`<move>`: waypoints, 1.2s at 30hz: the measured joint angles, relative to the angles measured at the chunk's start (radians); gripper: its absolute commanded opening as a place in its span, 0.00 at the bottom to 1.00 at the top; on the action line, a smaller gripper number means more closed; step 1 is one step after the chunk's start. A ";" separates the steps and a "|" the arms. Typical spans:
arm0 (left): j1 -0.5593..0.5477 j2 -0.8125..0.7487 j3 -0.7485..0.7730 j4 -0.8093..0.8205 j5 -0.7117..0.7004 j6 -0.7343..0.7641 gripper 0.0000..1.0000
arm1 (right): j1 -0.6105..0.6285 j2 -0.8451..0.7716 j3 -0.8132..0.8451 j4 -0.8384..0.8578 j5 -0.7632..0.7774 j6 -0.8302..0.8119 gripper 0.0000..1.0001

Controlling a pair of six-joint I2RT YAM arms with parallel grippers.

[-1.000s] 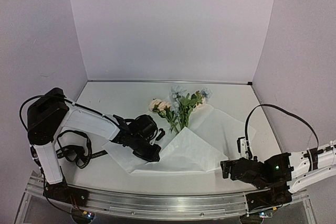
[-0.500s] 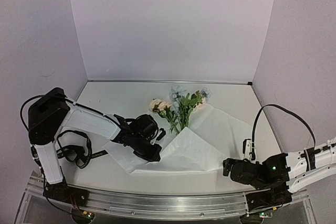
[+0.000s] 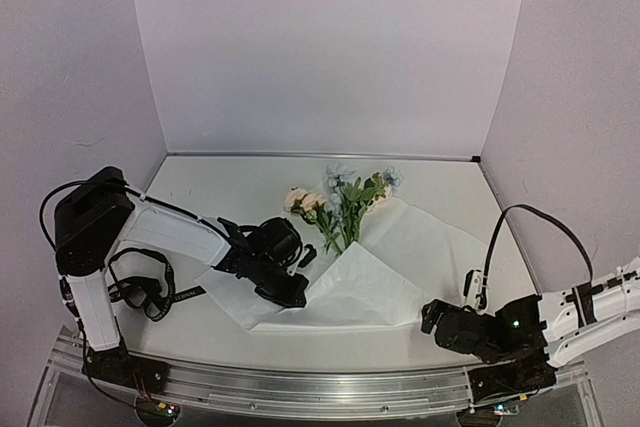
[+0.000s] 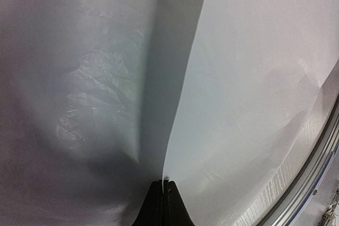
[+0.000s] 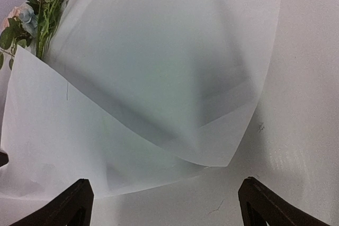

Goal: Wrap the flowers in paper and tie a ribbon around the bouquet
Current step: Pick up the one-fourth-folded wrapping paper from the center of the board.

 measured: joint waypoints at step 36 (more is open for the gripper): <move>0.003 0.010 0.013 -0.004 0.009 0.025 0.00 | -0.011 0.083 0.002 0.221 0.031 -0.362 0.09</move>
